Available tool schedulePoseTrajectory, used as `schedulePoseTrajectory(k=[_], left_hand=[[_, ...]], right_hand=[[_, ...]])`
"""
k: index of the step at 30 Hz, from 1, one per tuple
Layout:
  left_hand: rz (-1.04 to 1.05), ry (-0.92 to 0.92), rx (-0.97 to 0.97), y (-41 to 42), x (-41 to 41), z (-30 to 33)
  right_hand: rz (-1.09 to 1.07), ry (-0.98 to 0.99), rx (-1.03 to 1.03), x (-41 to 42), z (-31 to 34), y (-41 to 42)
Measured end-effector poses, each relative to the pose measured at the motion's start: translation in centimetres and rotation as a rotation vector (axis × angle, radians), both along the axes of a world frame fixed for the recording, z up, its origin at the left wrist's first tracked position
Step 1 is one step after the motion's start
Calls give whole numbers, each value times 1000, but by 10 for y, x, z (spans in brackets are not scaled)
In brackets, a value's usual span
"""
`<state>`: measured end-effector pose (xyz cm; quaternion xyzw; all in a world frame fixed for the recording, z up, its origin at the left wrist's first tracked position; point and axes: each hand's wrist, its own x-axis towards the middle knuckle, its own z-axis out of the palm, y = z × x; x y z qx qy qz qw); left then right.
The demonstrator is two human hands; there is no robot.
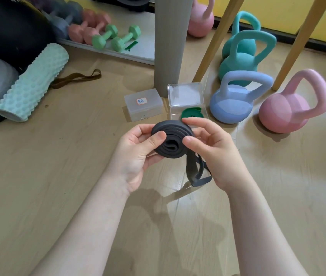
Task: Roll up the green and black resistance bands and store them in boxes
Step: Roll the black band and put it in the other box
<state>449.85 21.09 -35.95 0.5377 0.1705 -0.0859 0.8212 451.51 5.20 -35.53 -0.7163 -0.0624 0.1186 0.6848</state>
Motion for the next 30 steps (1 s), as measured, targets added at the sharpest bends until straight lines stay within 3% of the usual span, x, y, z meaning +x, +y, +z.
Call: schedulePoseTrajectory(k=[5,10,13,17,24,30], left_hand=[[79,-18,-73,-3,1,-1],[-67,19,-152,-5,-4,-1],[-220,6,85,4,-1,1],[-373,-48,401,9,1,-3],[-288,-80,427,12,3,-1],[-334,-114,590,17,1,-4]], right_hand=[[-69,-194,-178,-2,-7,10],[-59,-121,-11,-1,-4,-3],[-22,-109,-69,-2,-6,-8],[84,-144,-346,-2,-14,-5],[80,-94,-232,3,-13,1],[96,-111,-387,4,-18,0]])
